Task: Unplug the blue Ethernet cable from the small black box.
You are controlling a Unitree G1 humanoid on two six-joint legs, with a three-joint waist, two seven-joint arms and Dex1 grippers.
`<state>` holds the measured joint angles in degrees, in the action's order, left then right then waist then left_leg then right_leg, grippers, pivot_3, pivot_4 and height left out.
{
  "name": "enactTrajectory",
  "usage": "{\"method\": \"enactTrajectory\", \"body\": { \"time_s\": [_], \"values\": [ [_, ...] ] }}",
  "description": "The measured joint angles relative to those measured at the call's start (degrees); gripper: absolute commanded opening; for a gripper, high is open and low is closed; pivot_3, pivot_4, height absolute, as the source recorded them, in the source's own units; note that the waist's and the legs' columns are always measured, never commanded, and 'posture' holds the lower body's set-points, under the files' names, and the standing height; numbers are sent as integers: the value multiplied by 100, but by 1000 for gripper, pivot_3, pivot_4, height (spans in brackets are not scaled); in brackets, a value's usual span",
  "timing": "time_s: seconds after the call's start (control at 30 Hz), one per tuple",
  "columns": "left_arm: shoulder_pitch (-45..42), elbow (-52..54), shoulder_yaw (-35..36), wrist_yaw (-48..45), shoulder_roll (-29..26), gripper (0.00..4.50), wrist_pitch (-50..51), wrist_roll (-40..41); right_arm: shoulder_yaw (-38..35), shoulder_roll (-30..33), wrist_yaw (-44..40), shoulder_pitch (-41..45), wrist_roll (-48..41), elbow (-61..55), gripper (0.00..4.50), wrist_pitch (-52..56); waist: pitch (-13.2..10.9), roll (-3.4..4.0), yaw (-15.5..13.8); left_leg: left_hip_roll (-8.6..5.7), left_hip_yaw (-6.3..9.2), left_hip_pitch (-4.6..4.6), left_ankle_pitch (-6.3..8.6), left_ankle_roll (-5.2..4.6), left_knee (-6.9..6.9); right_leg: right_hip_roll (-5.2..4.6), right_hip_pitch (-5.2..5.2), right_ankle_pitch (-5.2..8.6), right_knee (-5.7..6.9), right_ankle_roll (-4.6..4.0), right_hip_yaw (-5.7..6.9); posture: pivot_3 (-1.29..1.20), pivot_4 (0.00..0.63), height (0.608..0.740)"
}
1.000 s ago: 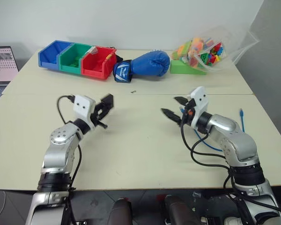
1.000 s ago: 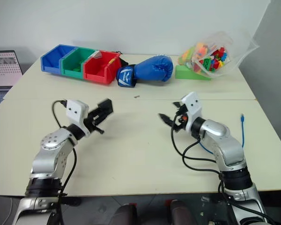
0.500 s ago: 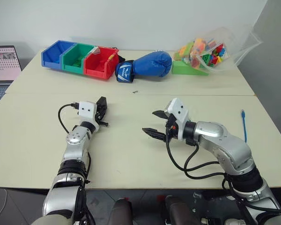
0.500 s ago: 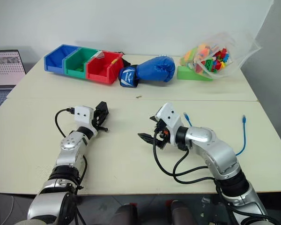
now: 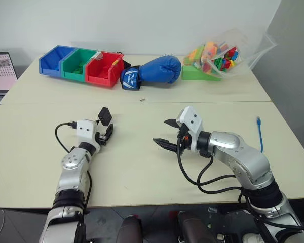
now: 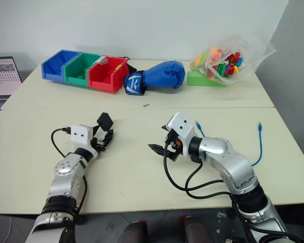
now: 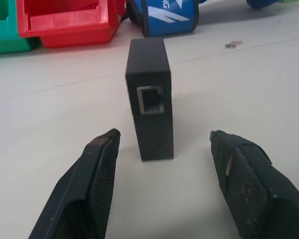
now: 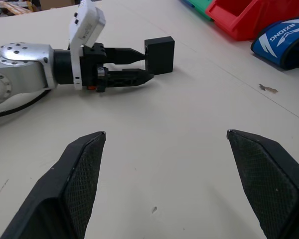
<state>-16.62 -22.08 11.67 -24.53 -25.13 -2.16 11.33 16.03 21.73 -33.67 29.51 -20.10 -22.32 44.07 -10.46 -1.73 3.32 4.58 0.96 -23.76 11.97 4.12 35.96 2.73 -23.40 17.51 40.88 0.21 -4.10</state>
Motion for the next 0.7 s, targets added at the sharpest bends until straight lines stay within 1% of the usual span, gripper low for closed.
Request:
{"method": "enactTrajectory", "body": {
  "time_s": [0.07, 0.13, 0.23, 0.3, 0.33, 0.4, 0.47, 0.53, 0.7],
  "values": [
    [386, 625, 0, -23, -220, 2984, 583, 30, -32, 41, -3, -90, -1, -4, 4106, -1, 0, 0, 5, 0, 2, 1, 0, 0, 0, 0, 0, 0, -1, 0, 0, 0, 150, 740],
    [808, 1326, 14, -157, -557, 2984, 1160, 112, -100, 126, -44, -202, -31, -17, 4106, 0, 1, -2, 9, 1, 3, -1, 0, 0, -1, 0, 0, 1, -2, 0, -1, 0, 150, 740],
    [1285, 1960, 187, -375, -926, 2984, 1697, 230, -369, 367, -137, -346, -85, -33, 4106, 0, -1, -2, -5, -1, 4, -3, 0, 0, -1, -3, -1, 1, -4, 0, 0, 0, 150, 740],
    [1527, 2347, 302, -702, -1280, 2984, 1987, 445, -548, 596, -308, -434, -218, -87, 4106, 14, -7, -13, -7, 0, 10, -8, 0, 0, -2, -3, -3, 2, -8, -2, -1, 0, 150, 740],
    [1643, 2574, 490, -995, -1611, 2984, 2157, 629, -737, 851, -467, -519, -341, -122, 4106, 22, -11, -18, -26, 0, 17, -12, 1, 0, -2, -3, -4, 3, -12, -3, 0, 0, 150, 740],
    [1697, 2794, 927, -1301, -2005, 2984, 2333, 839, -1057, 1129, -619, -614, -418, -122, 4106, 31, -13, -13, -45, -2, 10, -8, 1, 0, -3, -4, -3, 4, -14, -5, 2, 0, 150, 740],
    [1729, 3042, 1087, -1600, -2322, 2984, 2509, 1021, -1210, 1342, -750, -664, -496, -117, 4106, 29, -15, -10, -43, -2, 6, -7, 1, -1, -4, -4, -4, 5, -18, -5, 0, 0, 150, 740],
    [1776, 3270, 1132, -1887, -2504, 2984, 2669, 1202, -1344, 1550, -860, -719, -533, -73, 4106, 20, -15, -10, -40, -1, 1, -6, 1, -1, -5, -4, -4, 5, -20, -5, 0, 0, 150, 740],
    [1755, 3480, 1146, -2161, -2558, 2984, 3009, 1523, -1520, 1842, -924, -849, -515, 168, 4106, -56, -16, -10, -23, 0, 0, -9, 1, -1, -6, -3, -10, 5, -19, -5, -2, 0, 150, 740]
  ]
}}
